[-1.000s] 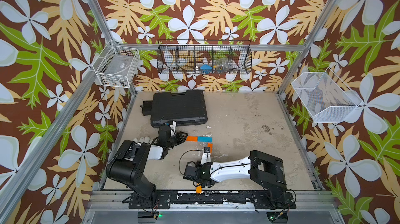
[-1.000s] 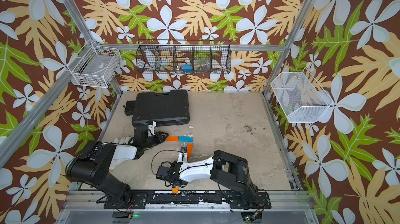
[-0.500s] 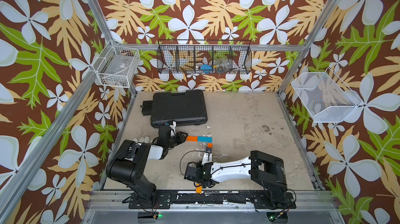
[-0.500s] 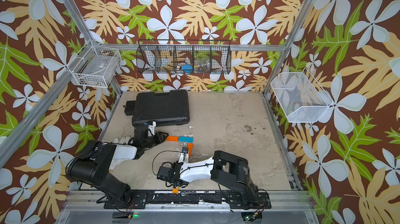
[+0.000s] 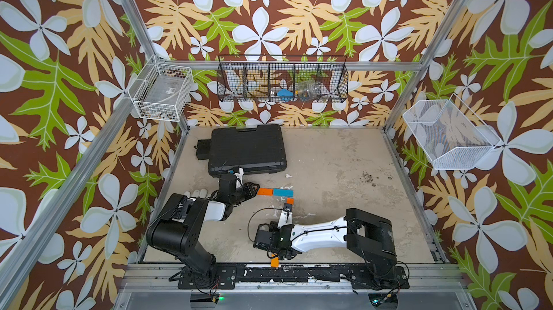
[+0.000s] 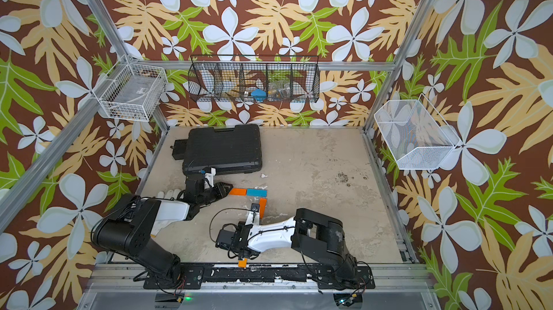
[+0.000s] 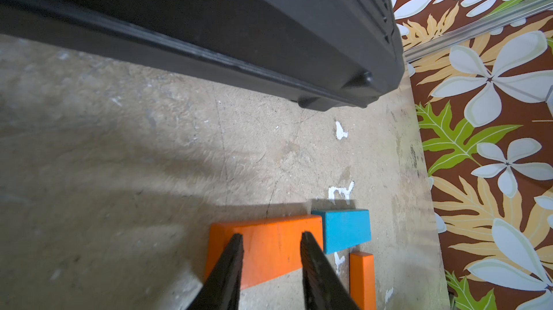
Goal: Assemble the number 7 with building blocks
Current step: Adjust the building block at the center of the board.
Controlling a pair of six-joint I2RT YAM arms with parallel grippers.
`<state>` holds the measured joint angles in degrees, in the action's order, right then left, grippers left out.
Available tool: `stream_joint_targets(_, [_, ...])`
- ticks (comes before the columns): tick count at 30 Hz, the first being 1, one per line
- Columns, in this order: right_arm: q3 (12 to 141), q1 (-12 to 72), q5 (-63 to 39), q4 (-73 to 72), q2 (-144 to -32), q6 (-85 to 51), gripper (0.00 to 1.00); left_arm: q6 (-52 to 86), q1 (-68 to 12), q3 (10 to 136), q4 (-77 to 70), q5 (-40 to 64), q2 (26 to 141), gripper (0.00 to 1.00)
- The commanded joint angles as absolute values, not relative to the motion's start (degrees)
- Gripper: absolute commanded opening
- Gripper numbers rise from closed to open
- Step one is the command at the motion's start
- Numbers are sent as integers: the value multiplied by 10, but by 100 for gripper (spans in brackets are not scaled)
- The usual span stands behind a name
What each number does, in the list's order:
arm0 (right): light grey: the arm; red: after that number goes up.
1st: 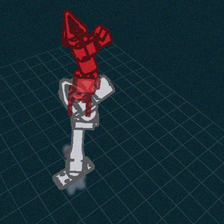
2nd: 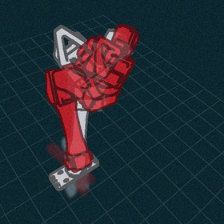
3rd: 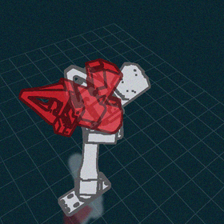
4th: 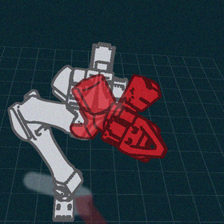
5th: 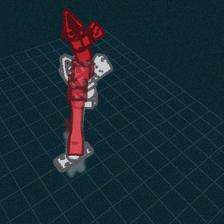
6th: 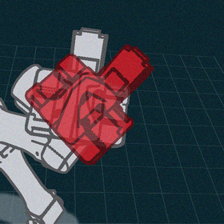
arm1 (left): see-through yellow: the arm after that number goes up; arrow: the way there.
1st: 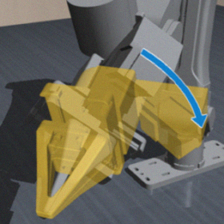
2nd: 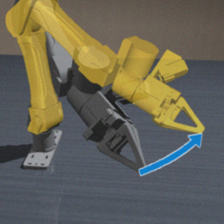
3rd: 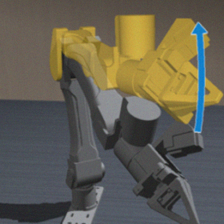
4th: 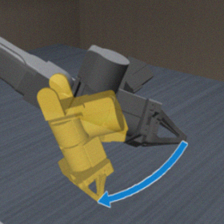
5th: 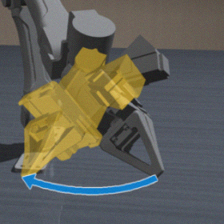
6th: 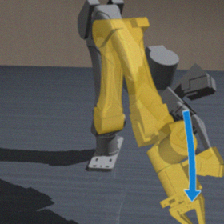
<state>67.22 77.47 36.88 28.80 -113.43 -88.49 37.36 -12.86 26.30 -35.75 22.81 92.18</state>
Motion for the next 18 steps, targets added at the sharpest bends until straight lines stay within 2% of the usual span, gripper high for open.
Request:
stream_joint_targets(1, [681,774,322,335,-1150,-906,77,373,-128,266,-363,233,924,36])
stream_joint_targets(9, [709,778,344,375,-1139,-907,78,373,-128,267,-363,235,925,36])
stream_joint_targets(18, [817,817,441,512,-1081,-921,78,375,-128,267,-366,239,930,36])
